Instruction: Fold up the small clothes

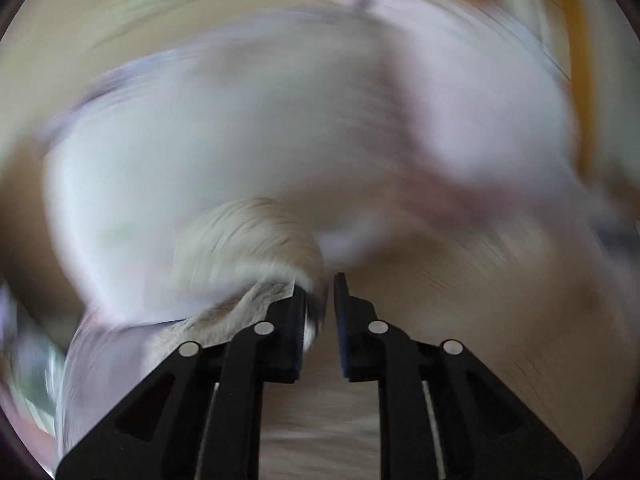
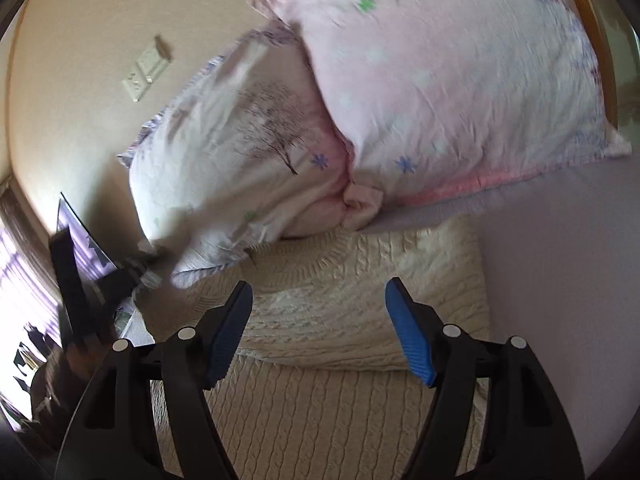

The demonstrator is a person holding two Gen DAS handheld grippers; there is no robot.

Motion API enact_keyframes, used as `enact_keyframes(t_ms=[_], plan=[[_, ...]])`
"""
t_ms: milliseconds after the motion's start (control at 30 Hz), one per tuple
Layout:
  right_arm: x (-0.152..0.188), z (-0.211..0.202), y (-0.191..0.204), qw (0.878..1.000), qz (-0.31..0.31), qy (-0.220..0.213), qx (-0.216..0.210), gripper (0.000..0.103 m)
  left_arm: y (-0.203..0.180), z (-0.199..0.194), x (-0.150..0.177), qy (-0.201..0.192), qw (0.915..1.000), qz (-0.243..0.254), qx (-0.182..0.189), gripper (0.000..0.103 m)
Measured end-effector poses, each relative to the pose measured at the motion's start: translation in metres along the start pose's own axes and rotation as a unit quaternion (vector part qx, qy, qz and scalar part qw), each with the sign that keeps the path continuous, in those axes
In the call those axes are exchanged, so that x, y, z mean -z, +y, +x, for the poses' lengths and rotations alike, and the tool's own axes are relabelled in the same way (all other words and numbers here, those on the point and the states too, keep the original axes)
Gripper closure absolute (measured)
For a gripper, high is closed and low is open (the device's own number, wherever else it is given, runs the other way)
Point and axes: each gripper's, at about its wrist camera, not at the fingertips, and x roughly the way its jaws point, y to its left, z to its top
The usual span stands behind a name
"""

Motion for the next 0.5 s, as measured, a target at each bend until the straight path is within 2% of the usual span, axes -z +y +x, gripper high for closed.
enact_keyframes(t_ms=[67,100,133,167,200,233,333,400,500], plan=[[0.000,0.007,-0.012,1.000,0.023,0.021,0.001,0.032,-0.056,0.007,0.022,0.030,0.9956,0.084,0.031,0.087],[0.000,0.011,-0.019,0.999,0.036,0.035,-0.002,0.033,-0.065,0.006,0.032,0.037,0.9936,0.101,0.035,0.085],[0.000,0.014,-0.023,0.998,0.044,0.043,-0.003,0.033,-0.065,0.003,0.039,0.040,0.9934,0.101,0.034,0.077],[-0.001,0.017,-0.030,0.997,0.056,0.053,-0.004,0.036,-0.056,-0.004,0.047,0.045,0.9947,0.086,0.035,0.071],[-0.001,0.021,-0.035,0.996,0.064,0.060,-0.003,0.038,-0.045,-0.009,0.052,0.046,0.9960,0.068,0.034,0.059],[-0.001,0.025,-0.039,0.995,0.071,0.067,0.000,0.042,-0.032,-0.016,0.058,0.047,0.9973,0.048,0.030,0.053],[-0.005,0.047,-0.048,0.991,0.097,0.095,0.003,0.048,0.011,-0.035,0.080,0.056,0.9983,-0.012,0.002,0.051],[-0.009,0.062,-0.052,0.987,0.118,0.111,0.004,0.053,0.040,-0.037,0.089,0.065,0.9961,-0.060,-0.008,0.045],[-0.019,0.091,-0.063,0.978,0.167,0.127,0.004,0.058,0.081,-0.029,0.101,0.084,0.9860,-0.144,0.004,0.045]])
